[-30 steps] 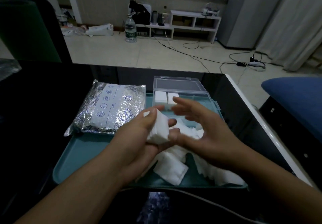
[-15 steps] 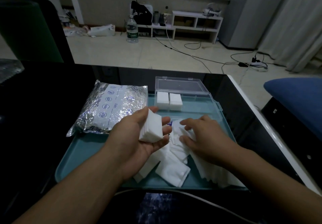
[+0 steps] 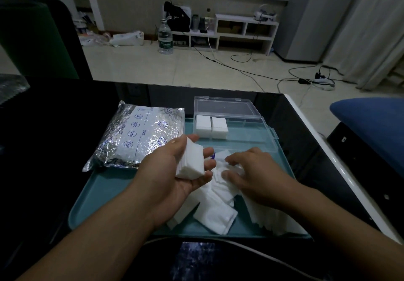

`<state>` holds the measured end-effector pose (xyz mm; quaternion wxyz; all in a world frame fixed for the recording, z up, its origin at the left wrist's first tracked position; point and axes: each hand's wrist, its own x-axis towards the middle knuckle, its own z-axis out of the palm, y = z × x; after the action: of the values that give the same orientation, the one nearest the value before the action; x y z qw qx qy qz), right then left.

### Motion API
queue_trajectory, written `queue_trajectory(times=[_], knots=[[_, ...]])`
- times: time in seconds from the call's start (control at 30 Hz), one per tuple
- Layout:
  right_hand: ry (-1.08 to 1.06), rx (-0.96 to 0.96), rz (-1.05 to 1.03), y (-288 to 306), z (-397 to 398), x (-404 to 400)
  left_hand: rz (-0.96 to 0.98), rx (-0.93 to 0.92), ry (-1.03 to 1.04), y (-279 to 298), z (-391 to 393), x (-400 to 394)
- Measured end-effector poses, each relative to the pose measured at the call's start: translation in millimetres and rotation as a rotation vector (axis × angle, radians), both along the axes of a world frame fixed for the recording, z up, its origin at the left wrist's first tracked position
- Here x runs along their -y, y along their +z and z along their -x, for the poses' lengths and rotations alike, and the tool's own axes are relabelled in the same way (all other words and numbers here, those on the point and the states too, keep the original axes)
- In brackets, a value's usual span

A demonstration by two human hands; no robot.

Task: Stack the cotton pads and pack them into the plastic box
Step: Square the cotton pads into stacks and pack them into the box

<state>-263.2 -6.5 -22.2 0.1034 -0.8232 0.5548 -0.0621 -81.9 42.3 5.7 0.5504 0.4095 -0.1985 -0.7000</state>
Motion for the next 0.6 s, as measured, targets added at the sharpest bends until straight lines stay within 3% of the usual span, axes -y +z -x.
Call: queue_trajectory(times=[0.33,0.5,0.6], knots=[[-0.091,0.142,0.186,-2,1,5,0.010,0.001,0.011,0,1,-1],[-0.186,0.558,0.152,15,-6,-1,0.026,0.008,0.044,2,0,0],[-0.225,0.937,-0.152,29,-7,-10,0.031,0.053,0.083,0,0,1]])
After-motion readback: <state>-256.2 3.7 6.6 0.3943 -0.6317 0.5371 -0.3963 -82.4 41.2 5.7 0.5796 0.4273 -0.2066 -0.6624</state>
